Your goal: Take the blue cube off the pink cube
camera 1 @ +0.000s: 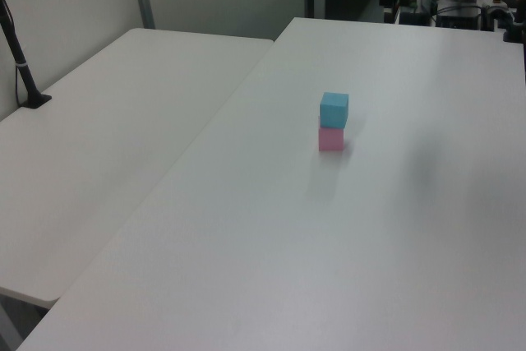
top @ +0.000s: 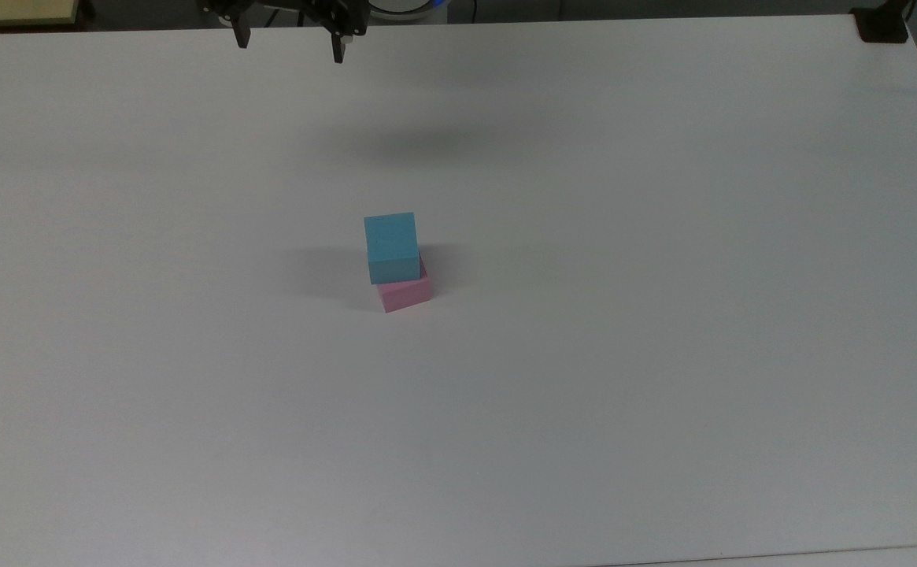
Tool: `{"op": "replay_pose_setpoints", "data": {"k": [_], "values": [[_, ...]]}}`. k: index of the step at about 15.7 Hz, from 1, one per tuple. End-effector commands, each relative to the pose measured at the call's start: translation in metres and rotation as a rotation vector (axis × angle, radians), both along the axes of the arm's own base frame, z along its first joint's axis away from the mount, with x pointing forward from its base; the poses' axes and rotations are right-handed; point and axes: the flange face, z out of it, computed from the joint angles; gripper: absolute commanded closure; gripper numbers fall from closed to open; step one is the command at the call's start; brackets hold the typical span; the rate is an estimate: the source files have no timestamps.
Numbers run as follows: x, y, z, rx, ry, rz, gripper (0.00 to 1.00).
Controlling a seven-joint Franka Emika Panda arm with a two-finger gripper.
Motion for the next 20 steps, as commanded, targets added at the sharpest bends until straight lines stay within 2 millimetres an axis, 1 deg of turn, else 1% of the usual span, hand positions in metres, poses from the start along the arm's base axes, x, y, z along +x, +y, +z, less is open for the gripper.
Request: {"op": "replay_pose_setpoints", "data": {"k": [1, 4, 11, 17, 18, 19, 20], "values": [[0.002, 0.01, -0.009, -0.01, 0.008, 0.006, 0.0], [0.002, 0.008, -0.008, -0.01, 0.005, 0.002, 0.0], [0.003, 0.01, -0.009, -0.01, 0.005, 0.005, 0.0], [0.006, 0.012, -0.013, -0.011, 0.007, 0.01, 0.0], [0.008, 0.013, -0.018, -0.011, 0.013, 0.011, 0.0], [0.012, 0.018, -0.024, -0.011, 0.023, 0.02, 0.0], [0.014, 0.024, -0.024, -0.01, 0.02, 0.029, 0.0]]}}
